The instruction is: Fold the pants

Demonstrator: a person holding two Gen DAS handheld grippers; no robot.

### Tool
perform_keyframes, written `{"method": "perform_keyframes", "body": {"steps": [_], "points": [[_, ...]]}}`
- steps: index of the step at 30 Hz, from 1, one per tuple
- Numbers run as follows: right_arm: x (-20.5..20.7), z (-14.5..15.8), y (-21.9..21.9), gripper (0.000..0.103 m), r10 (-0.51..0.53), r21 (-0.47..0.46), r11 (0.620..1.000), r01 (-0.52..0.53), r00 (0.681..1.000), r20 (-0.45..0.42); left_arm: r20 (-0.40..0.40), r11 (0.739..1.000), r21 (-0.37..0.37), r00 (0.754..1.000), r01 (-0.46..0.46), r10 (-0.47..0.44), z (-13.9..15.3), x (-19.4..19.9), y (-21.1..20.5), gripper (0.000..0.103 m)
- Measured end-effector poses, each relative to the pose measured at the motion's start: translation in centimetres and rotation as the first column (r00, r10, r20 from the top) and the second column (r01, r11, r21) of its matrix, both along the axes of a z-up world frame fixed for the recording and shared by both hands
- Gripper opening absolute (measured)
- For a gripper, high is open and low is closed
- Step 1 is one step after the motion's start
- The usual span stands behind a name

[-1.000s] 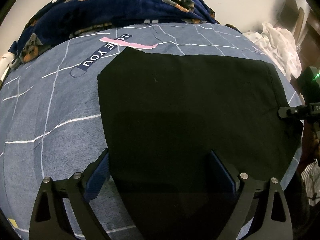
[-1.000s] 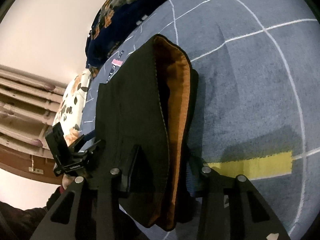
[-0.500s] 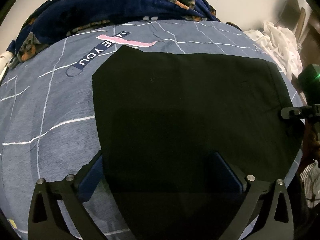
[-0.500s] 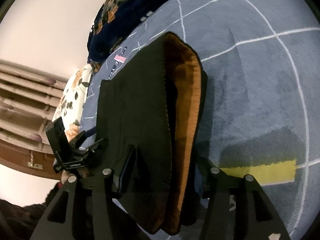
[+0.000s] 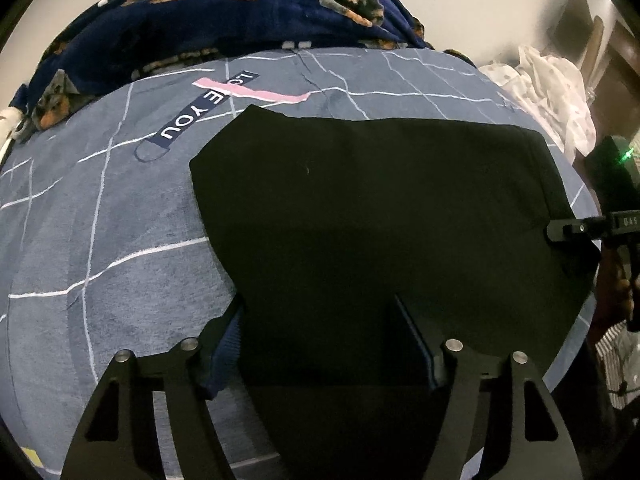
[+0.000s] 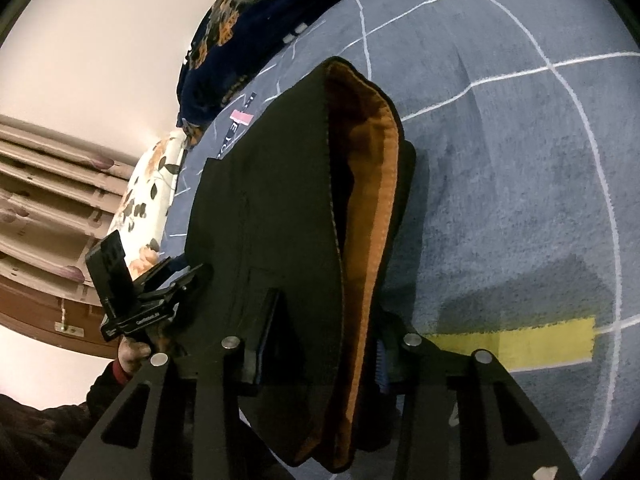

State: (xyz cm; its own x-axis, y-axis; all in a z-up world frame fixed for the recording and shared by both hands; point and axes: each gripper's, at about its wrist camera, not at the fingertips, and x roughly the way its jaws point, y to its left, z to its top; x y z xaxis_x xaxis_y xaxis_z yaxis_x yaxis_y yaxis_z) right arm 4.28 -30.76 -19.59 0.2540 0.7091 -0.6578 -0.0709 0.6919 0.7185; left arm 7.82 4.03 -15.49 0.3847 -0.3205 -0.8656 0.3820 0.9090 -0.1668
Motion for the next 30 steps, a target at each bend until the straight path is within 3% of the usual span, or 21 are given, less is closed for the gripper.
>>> {"method": "perform_keyframes", "body": {"steps": [2,5,10,12,16,18,21,24,30], "points": [[0.2,0.0,0.0,0.040,0.007,0.001,1.000,-0.007,1.000,-0.006,-0.014,1.000,0.003,1.000,0.007,-0.007,0.0,0.1,-0.1,0.071],[0.3,-0.2,-0.2,0.042,0.008,0.015,1.000,-0.008,1.000,-0.022,-0.048,0.999,-0.015,0.998,0.046,-0.047,-0.1,0.7,0.3,0.080],[0.3,-0.2,-0.3,0.042,0.010,0.027,1.000,-0.009,0.999,-0.030,-0.105,0.983,-0.165,0.989,0.087,-0.105,-0.1,1.6,2.4,0.081],[0.3,-0.2,-0.4,0.042,0.009,0.031,0.999,-0.009,0.999,-0.032,-0.168,0.952,-0.295,0.976,0.086,-0.140,-0.3,2.7,4.1,0.081],[0.1,-0.4,-0.6,0.043,0.000,0.054,0.999,0.002,0.999,-0.038,-0.258,0.899,-0.434,0.946,0.067,-0.195,-0.7,3.7,5.7,0.079],[0.1,-0.5,-0.7,0.043,-0.004,0.065,0.998,0.007,0.999,-0.039,-0.281,0.874,-0.476,0.924,0.099,-0.258,-0.9,3.5,5.6,0.078],[0.1,-0.7,-1.0,0.045,-0.011,0.090,0.996,0.015,0.999,-0.044,-0.349,0.810,-0.581,0.872,0.087,-0.344,-1.9,4.0,5.6,0.078],[0.3,-0.6,-0.9,0.049,-0.009,0.099,0.995,0.014,0.999,-0.046,-0.378,0.787,-0.614,0.855,0.055,-0.355,-2.2,4.9,5.5,0.078],[0.4,0.1,0.2,0.069,0.019,0.096,0.995,-0.017,1.000,-0.017,-0.381,0.746,-0.665,0.842,0.037,-0.382,-2.1,5.0,3.4,0.078]]}}
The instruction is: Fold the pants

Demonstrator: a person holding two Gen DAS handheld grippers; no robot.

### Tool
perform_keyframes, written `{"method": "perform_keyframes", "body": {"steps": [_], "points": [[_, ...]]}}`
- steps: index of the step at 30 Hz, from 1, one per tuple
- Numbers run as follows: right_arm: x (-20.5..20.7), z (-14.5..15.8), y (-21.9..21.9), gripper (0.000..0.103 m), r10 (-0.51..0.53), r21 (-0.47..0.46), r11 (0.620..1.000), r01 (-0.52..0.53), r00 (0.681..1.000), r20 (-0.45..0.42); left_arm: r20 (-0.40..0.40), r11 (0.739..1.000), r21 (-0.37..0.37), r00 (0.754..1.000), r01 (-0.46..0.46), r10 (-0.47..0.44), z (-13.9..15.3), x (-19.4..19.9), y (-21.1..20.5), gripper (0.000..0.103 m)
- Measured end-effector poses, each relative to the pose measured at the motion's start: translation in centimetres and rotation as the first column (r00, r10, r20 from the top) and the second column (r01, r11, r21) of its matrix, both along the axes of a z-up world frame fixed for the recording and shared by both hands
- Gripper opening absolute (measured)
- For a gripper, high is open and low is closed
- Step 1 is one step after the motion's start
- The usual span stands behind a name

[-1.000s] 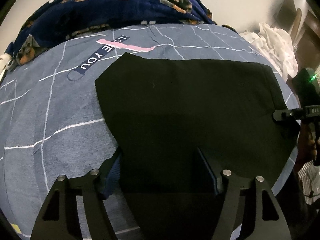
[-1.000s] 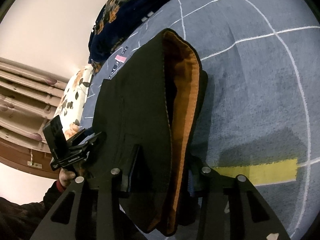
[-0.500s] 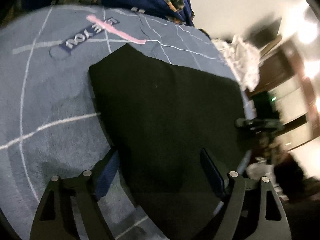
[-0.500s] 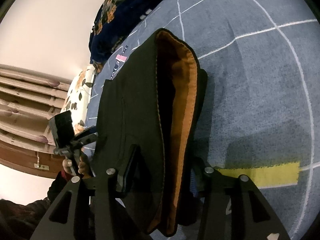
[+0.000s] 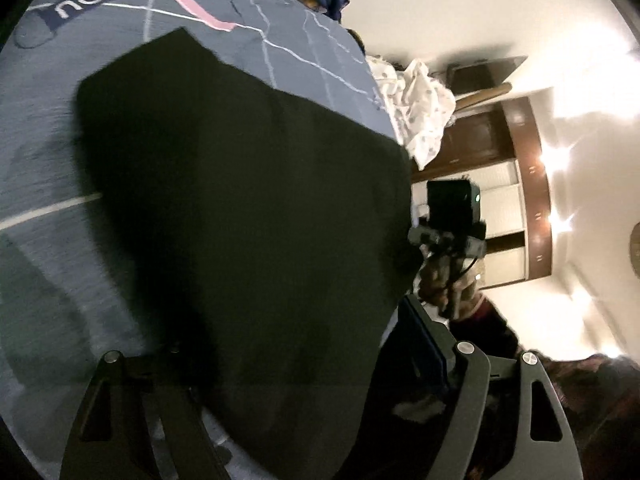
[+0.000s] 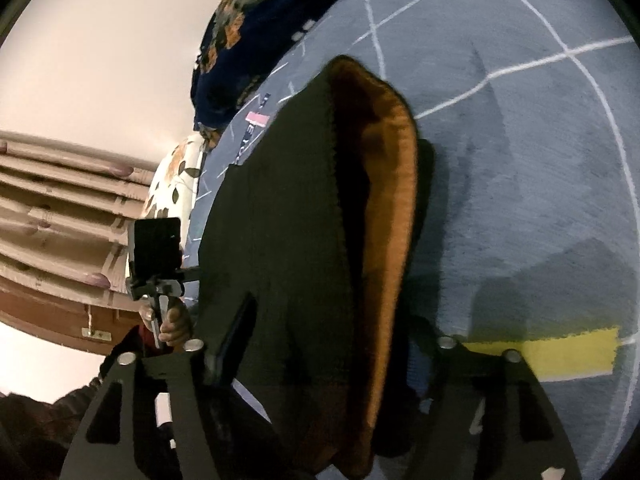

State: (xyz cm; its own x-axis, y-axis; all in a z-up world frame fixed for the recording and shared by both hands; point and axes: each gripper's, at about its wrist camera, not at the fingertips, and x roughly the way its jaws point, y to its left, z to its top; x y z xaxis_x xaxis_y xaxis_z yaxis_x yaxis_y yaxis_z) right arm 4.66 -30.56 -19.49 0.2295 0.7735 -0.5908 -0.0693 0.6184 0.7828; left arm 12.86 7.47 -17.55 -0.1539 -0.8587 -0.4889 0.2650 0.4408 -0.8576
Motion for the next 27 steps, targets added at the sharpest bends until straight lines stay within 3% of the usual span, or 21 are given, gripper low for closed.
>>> {"method": "perform_keyframes", "body": {"steps": [3,9,11,13,16,18,21,27], "points": [[0.0,0.3,0.5,0.070,0.015,-0.027,1.000,-0.014,1.000,0.017,0.012,1.000,-0.004,1.000,-0.016,0.016,-0.1,-0.2,0.2,0.077],[0.2,-0.4,-0.5,0.065,-0.014,0.045,0.999,0.015,1.000,-0.021,0.004,0.997,0.024,0.998,-0.068,0.068,-0.4,0.1,0.5,0.072],[0.2,-0.5,-0.6,0.048,-0.029,0.024,0.999,0.029,0.999,-0.021,0.061,0.994,0.076,0.995,-0.080,0.075,-0.1,-0.2,-0.3,0.065],[0.1,-0.8,-0.8,0.036,-0.048,0.000,0.999,0.048,0.998,-0.033,0.119,0.986,0.123,0.988,-0.110,0.096,0.1,-0.8,-0.7,0.044],[-0.1,-1.3,-1.3,0.031,-0.068,0.023,0.997,0.070,0.997,-0.048,0.160,0.966,0.163,0.971,-0.202,0.176,-0.2,-1.8,-0.1,0.025],[0.0,-0.9,-0.9,0.031,-0.060,-0.007,0.998,0.060,0.998,-0.029,0.174,0.956,0.182,0.964,-0.231,0.200,-0.1,-2.3,-0.1,0.022],[0.1,-0.7,-0.6,0.028,-0.070,-0.006,0.998,0.070,0.997,-0.026,0.263,0.936,0.248,0.947,-0.251,0.184,1.0,-3.3,-1.2,0.017],[-0.1,-0.6,-0.7,0.024,-0.109,0.062,0.992,0.111,0.994,-0.032,0.371,0.908,0.258,0.902,-0.330,0.222,3.4,-4.4,-2.0,0.013]]}}
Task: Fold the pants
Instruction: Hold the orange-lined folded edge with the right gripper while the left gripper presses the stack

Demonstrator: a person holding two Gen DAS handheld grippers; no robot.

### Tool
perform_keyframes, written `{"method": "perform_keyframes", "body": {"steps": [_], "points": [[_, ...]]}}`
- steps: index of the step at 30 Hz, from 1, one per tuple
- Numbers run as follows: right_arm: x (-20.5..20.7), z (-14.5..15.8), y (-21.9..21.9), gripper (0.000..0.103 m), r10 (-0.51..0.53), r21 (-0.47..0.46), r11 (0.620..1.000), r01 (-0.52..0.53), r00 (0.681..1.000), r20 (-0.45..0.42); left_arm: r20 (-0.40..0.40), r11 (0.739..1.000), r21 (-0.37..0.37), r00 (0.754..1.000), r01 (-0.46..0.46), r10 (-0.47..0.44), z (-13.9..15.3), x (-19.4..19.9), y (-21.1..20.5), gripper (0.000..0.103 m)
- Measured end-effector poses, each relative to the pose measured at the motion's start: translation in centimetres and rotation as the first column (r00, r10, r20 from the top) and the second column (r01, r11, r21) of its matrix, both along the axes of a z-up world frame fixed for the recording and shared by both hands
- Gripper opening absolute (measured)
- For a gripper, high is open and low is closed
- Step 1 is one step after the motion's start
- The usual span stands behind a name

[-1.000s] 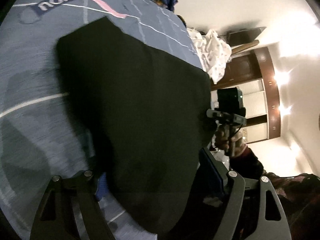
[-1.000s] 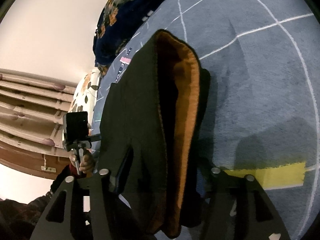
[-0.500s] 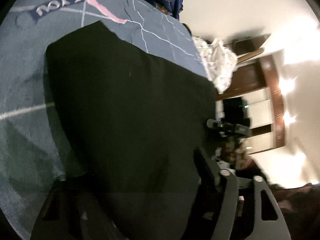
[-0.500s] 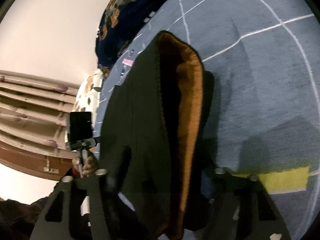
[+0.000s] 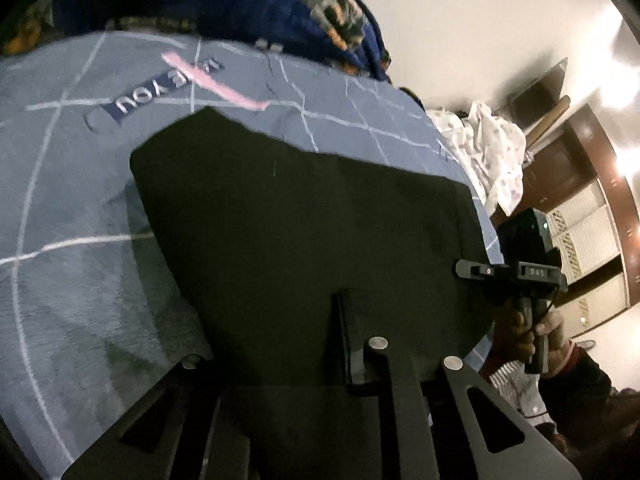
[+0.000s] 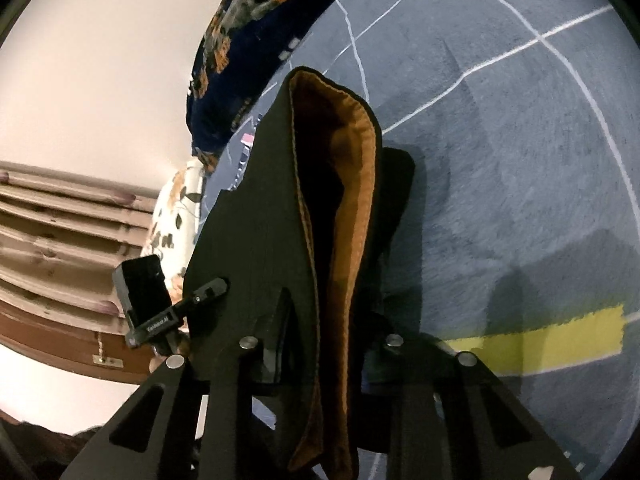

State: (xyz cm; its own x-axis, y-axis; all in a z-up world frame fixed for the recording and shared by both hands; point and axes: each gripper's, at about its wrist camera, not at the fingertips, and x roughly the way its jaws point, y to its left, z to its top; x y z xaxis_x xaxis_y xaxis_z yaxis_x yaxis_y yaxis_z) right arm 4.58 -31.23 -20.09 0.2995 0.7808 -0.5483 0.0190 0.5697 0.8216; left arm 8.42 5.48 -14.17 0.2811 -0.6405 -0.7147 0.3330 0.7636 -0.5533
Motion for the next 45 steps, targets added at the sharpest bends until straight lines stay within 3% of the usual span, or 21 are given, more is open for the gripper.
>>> {"method": "perform_keyframes", "body": {"steps": [8,15,45], "points": [[0.3,0.4,1.9,0.023,0.005,0.057,0.998,-0.006,1.000,0.015,0.096,0.991,0.129,0.995,-0.039,0.027,2.1,-0.3,-0.5,0.013],[1.0,0.4,3.7,0.023,0.010,0.089,0.996,-0.011,1.000,0.013,0.167,0.979,0.200,0.986,-0.051,0.018,3.6,-0.6,-0.2,0.013],[3.2,3.4,8.7,0.023,0.075,0.051,0.996,-0.077,0.996,0.037,0.258,0.943,0.305,0.965,-0.133,0.053,5.4,-0.2,2.8,0.013]]}}
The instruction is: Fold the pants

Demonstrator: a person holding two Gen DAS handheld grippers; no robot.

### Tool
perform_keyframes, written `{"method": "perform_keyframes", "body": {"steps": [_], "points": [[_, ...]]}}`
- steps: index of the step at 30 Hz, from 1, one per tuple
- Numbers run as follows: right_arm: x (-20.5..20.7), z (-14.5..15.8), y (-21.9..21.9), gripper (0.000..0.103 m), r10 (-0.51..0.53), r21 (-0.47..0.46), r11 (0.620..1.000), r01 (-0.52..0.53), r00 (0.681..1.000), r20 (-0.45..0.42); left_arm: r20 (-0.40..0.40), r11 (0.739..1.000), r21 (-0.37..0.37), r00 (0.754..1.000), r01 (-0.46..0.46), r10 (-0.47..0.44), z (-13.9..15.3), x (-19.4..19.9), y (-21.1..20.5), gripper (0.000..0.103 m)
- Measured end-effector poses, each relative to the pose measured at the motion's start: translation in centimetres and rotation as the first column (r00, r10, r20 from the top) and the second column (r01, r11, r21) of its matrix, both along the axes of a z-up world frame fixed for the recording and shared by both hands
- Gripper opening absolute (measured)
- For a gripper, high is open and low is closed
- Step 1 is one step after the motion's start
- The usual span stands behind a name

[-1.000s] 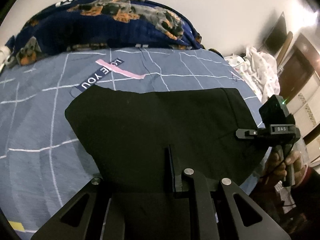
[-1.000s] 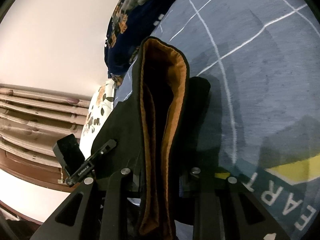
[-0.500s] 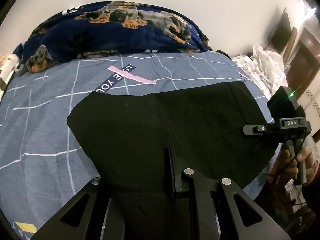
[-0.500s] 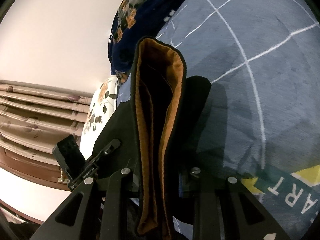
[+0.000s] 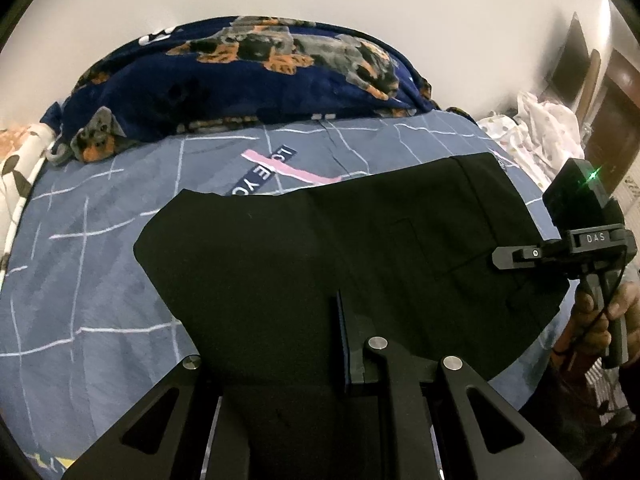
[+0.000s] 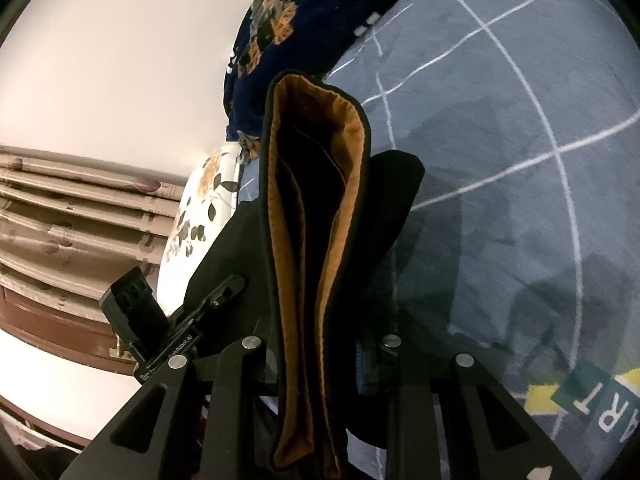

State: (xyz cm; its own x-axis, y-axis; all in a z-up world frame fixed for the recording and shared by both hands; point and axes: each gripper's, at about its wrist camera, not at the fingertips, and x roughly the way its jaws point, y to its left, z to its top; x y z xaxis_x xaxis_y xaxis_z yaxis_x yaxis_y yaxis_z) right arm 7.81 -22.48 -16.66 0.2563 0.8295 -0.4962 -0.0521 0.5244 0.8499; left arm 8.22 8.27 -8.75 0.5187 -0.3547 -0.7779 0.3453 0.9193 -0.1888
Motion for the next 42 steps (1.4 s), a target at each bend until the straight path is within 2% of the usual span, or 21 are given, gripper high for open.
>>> {"method": "perform_keyframes", "body": {"steps": [21,42], "points": [[4.8,1.5,3.8,0.023,0.040,0.010,0.999,-0.040,0.999,0.030,0.039,0.997,0.021,0.996,-0.081,0.080,1.0,4.6,3.3,0.013],[12.0,1.0,5.9,0.023,0.057,0.041,0.997,-0.058,0.998,0.029,0.024,0.988,0.017,0.988,-0.152,0.152,-0.7,12.2,6.4,0.013]]}}
